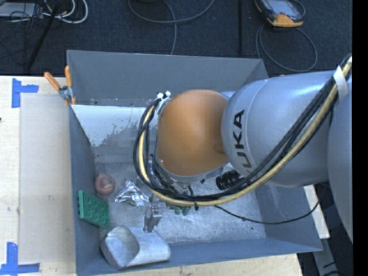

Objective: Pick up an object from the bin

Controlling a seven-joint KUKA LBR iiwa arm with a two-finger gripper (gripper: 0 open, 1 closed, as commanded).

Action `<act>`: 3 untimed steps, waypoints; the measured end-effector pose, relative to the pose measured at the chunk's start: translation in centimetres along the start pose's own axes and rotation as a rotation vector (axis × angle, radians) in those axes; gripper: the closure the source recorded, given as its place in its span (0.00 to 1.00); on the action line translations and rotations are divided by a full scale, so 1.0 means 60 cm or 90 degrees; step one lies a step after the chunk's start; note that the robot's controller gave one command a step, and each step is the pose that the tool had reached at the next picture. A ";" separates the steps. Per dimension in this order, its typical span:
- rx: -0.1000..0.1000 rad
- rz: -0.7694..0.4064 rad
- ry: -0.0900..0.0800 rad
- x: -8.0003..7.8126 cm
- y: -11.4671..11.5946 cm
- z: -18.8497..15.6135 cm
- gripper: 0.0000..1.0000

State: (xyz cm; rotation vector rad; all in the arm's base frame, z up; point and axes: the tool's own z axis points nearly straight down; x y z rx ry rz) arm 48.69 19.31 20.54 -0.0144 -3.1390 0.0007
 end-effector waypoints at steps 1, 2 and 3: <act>0.001 0.011 0.003 -0.055 0.016 0.140 0.00; 0.000 0.056 -0.001 -0.118 -0.040 0.220 0.00; -0.001 0.062 -0.003 -0.126 -0.019 0.221 0.00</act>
Offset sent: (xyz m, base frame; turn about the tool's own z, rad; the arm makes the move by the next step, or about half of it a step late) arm 0.0342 0.0092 -0.0785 0.0169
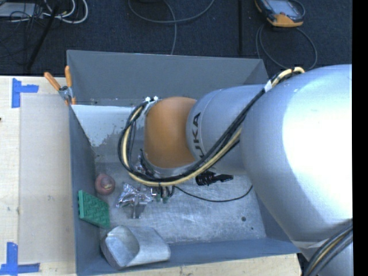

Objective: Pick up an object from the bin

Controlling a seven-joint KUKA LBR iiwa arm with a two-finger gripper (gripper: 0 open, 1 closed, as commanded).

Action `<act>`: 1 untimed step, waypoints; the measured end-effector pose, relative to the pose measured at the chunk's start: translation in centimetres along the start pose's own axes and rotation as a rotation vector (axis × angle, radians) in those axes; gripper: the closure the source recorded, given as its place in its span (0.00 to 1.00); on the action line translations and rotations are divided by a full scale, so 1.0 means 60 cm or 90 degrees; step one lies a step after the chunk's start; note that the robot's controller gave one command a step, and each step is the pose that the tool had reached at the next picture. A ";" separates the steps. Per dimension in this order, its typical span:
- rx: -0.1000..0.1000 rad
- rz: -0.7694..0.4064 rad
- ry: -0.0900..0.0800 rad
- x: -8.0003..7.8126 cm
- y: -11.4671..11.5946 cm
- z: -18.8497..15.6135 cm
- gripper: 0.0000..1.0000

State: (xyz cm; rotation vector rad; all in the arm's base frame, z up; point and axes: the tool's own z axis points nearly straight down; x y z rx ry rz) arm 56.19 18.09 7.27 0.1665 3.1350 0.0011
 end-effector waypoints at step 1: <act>-0.002 0.002 -0.002 -0.002 0.001 -0.003 1.00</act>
Offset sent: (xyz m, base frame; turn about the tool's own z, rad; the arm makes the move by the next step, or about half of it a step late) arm 0.0000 0.0000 0.0000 0.0000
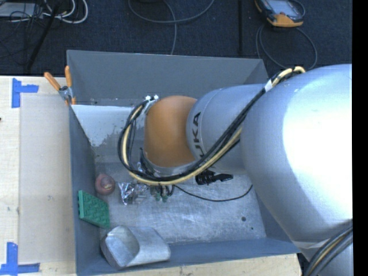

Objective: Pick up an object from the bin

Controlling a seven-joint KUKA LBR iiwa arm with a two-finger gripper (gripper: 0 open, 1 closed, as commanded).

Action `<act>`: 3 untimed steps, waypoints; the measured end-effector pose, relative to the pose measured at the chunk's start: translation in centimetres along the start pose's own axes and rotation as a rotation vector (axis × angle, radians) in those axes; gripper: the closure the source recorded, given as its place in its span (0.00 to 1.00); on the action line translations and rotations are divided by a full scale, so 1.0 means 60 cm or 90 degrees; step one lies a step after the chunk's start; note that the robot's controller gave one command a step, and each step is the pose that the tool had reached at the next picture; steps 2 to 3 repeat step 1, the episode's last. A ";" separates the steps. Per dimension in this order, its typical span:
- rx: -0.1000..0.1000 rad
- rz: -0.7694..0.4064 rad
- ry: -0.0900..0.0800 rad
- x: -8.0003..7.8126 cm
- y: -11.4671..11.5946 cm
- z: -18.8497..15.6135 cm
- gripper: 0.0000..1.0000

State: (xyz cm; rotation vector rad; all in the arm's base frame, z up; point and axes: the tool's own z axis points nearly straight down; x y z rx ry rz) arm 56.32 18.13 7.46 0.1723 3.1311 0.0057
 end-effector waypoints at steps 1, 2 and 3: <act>-0.001 0.000 -0.001 -0.024 0.043 -0.228 1.00; -0.001 0.000 -0.001 -0.024 0.043 -0.228 1.00; -0.001 0.000 -0.001 -0.024 0.043 -0.228 1.00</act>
Offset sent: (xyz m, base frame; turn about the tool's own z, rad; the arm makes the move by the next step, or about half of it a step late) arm 0.0145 0.0220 0.1324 0.0040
